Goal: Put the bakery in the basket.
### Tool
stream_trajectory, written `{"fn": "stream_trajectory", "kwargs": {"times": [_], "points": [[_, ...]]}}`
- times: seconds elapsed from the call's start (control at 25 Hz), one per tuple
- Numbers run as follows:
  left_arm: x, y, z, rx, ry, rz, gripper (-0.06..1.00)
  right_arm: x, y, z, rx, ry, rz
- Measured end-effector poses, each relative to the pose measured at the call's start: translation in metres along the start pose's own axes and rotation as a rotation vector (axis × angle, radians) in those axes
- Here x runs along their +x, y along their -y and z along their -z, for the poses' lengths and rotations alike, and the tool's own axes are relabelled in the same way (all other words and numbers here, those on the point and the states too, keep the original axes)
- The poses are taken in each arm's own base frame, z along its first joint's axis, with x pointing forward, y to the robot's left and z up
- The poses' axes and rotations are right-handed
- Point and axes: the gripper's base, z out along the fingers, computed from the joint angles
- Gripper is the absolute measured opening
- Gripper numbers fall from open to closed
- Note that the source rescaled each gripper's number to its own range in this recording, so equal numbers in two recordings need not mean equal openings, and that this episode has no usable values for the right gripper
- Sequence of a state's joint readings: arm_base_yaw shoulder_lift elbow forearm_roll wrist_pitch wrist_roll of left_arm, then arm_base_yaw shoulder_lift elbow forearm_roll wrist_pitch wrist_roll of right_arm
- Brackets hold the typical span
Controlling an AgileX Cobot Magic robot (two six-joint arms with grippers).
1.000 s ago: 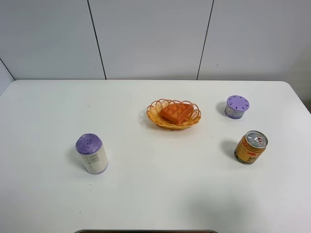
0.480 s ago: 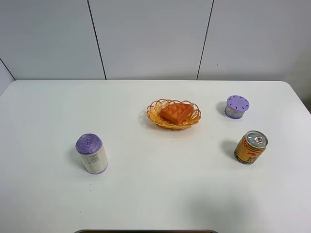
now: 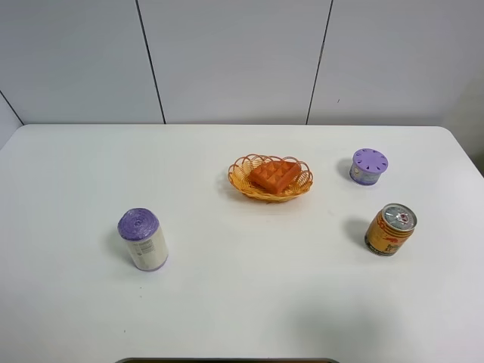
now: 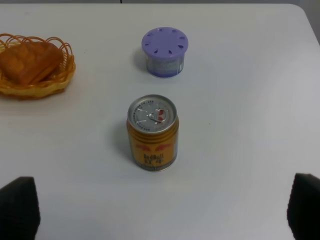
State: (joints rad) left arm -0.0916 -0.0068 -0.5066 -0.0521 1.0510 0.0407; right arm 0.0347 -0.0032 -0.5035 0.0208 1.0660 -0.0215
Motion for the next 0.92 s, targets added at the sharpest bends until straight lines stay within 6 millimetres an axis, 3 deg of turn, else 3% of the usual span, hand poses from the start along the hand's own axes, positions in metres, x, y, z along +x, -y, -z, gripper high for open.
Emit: {"fn": "stream_trajectory", "kwargs": {"times": [0.92], "points": [[0.0, 0.0003, -0.0001, -0.058, 0.001, 0.047, 0.98, 0.0, 0.0, 0.0, 0.0, 0.0, 0.0]]}}
